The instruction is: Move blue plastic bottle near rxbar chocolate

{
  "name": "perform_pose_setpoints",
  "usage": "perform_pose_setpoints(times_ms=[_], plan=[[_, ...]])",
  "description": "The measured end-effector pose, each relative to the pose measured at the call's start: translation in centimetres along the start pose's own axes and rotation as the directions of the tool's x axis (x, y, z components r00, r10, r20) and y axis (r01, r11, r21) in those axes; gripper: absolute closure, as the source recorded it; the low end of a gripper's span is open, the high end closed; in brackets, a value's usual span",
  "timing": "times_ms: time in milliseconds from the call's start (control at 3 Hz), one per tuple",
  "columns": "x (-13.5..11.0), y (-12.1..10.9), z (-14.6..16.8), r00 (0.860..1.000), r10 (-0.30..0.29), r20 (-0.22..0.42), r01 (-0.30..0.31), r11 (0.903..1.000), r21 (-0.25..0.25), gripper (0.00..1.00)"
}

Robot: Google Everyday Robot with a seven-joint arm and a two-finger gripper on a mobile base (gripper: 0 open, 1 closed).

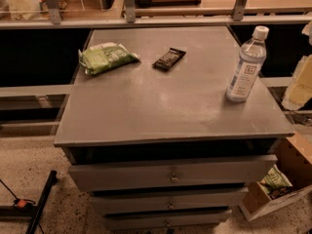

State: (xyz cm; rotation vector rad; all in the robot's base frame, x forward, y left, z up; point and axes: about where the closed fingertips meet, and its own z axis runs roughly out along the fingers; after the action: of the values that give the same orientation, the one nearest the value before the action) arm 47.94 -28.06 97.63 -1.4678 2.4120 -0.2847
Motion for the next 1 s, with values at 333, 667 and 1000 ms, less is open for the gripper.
perform_pose_setpoints(times_ms=[333, 667, 1000], plan=[[1.1, -2.1, 1.1, 0.996, 0.048, 0.079, -0.049, 0.9987, 0.011, 0.00], [0.4, -3.7, 2.4, 0.970, 0.078, 0.230, -0.079, 0.9968, -0.005, 0.00], [-1.6, -4.7, 4.0, 0.918, 0.107, 0.382, -0.101, 0.9943, -0.034, 0.00]])
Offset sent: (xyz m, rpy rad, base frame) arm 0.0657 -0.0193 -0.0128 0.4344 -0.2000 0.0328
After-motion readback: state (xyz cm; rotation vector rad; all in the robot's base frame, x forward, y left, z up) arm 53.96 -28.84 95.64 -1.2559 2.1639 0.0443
